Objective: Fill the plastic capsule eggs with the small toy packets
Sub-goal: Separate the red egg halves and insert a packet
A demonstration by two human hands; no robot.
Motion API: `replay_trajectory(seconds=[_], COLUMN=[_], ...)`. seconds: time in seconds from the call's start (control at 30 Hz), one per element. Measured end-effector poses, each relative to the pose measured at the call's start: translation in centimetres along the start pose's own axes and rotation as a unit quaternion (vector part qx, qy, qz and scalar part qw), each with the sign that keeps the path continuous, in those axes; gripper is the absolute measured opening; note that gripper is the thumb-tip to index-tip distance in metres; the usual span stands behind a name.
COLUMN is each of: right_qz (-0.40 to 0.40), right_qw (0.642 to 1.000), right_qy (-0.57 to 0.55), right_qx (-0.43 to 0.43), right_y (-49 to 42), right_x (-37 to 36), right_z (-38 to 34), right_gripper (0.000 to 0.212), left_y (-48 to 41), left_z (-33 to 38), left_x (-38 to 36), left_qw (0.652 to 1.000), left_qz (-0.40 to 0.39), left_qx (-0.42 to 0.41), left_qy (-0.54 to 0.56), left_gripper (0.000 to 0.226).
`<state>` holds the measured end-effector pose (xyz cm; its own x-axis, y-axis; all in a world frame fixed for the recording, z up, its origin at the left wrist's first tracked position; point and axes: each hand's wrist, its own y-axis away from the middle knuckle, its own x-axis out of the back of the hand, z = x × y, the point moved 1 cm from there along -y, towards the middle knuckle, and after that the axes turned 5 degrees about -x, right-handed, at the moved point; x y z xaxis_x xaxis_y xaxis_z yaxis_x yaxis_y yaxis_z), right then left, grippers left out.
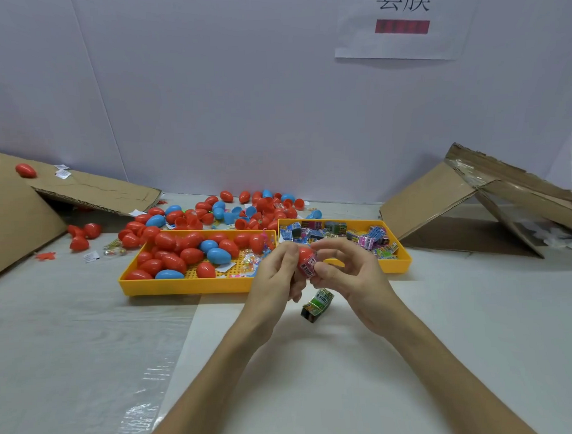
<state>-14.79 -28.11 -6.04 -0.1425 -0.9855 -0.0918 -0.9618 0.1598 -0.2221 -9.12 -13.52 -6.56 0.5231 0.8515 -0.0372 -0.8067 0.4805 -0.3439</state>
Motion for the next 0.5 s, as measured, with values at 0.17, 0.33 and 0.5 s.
replay_trajectory(seconds=[0.17, 0.33, 0.5], right_qz=[-0.022, 0.022, 0.06], right_qw=[0.999, 0.994, 0.964], right_qy=[-0.026, 0.067, 0.183], right_qx=[0.002, 0.084, 0.183], right_y=[0.04, 0.17, 0.58], right_x=[-0.18, -0.65, -0.99], right_z=[0.09, -0.06, 0.13], right_gripper=[0.028, 0.026, 0.035], left_y=[-0.02, -0.18, -0.2], left_z=[-0.08, -0.29, -0.28], left_x=[0.03, 0.07, -0.04], left_qw=[1.0, 0.998, 0.992], left_qz=[0.007, 0.018, 0.018], left_qx=[0.015, 0.038, 0.074], left_qy=[0.026, 0.047, 0.101], left_gripper=[0.043, 0.055, 0.051])
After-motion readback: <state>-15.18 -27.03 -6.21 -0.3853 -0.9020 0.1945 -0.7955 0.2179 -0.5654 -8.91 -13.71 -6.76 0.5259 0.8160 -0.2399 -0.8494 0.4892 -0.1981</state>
